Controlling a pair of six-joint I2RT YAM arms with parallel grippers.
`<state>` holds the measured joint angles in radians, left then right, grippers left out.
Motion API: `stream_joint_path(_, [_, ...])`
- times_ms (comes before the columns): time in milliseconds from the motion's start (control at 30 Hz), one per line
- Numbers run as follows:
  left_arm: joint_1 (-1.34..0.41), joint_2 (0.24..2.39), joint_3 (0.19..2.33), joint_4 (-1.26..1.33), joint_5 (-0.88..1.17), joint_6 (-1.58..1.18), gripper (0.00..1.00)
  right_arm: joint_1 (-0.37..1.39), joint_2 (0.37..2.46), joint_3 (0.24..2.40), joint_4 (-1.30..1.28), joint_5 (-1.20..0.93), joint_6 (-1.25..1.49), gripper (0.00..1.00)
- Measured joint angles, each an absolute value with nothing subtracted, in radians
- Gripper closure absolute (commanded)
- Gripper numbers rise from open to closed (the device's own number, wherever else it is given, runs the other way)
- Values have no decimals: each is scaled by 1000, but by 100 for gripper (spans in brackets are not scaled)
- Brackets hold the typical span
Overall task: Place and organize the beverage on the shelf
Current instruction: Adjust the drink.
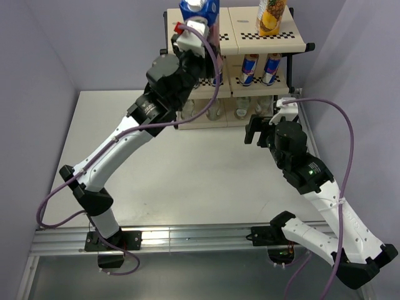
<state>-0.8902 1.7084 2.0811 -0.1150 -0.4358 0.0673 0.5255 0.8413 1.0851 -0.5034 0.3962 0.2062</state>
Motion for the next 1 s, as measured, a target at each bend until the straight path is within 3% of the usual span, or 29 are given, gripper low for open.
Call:
stream_joint_path(233, [-806,1867,2308,-61,-426,89,100,525,836,1005,-490,350,231,0])
stream_joint_path(833, [-607,2048,2413,4,-361,84,99,525,762,921,-489,291,239,0])
stream_joint_path(1000, [-591,2075,2437,7,-350,82,87,525,756,899,-479,281,239,0])
